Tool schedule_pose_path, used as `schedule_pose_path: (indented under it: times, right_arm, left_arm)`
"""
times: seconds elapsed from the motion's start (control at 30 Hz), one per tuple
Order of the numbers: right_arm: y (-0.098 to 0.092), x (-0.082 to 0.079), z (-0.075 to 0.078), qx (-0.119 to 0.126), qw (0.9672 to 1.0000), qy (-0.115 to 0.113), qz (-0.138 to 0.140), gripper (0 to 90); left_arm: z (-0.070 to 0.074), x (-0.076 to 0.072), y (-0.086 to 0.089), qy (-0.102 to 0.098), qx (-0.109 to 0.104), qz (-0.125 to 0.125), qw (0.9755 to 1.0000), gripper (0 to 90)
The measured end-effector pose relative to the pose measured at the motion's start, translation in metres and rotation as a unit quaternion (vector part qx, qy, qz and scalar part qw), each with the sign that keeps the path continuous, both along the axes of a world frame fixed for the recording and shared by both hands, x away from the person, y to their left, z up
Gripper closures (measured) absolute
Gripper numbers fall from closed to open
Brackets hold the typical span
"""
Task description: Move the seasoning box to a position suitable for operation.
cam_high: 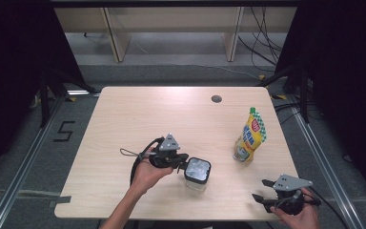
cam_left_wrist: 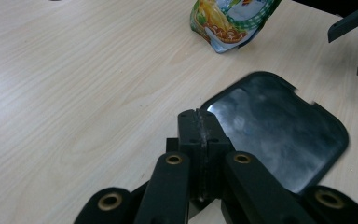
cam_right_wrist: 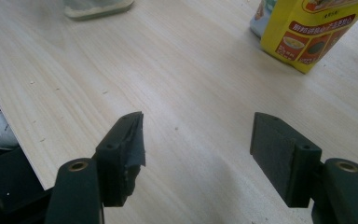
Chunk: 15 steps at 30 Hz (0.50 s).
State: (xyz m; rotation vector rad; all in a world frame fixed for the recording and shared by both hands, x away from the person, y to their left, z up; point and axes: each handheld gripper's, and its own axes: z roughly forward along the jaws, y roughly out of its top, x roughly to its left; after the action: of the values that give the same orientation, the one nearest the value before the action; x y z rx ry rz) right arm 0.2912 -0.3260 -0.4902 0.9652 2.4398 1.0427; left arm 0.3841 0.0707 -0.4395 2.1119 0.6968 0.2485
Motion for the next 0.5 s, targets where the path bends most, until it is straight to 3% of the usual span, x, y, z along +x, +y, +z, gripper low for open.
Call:
schedule_pose_path:
  times: [0.1,0.2,0.27,0.37,0.5]
  right_arm:
    - [0.0,0.0,0.0,0.0,1.0,0.001,0.0,35.7]
    - [-0.001,0.001,0.0,0.0,1.0,-0.004,0.003,35.8]
    - [-0.001,0.001,0.0,-0.001,1.0,-0.006,0.004,35.8]
    - [-0.002,0.001,0.001,-0.001,1.0,-0.005,0.003,35.8]
    - [-0.002,0.001,0.001,-0.003,0.9999,-0.008,0.005,35.8]
  left_arm:
    - [-0.001,-0.003,0.008,0.001,-0.011,-0.003,0.9999,88.6]
    - [-0.003,-0.008,0.015,-0.005,-0.037,0.004,0.9993,84.8]
    - [-0.005,-0.012,0.019,-0.017,-0.045,0.009,0.9988,82.6]
    - [-0.007,-0.018,0.028,-0.021,-0.045,0.009,0.9988,78.7]
    - [-0.016,-0.027,0.04,-0.024,-0.06,-0.001,0.9979,73.8]
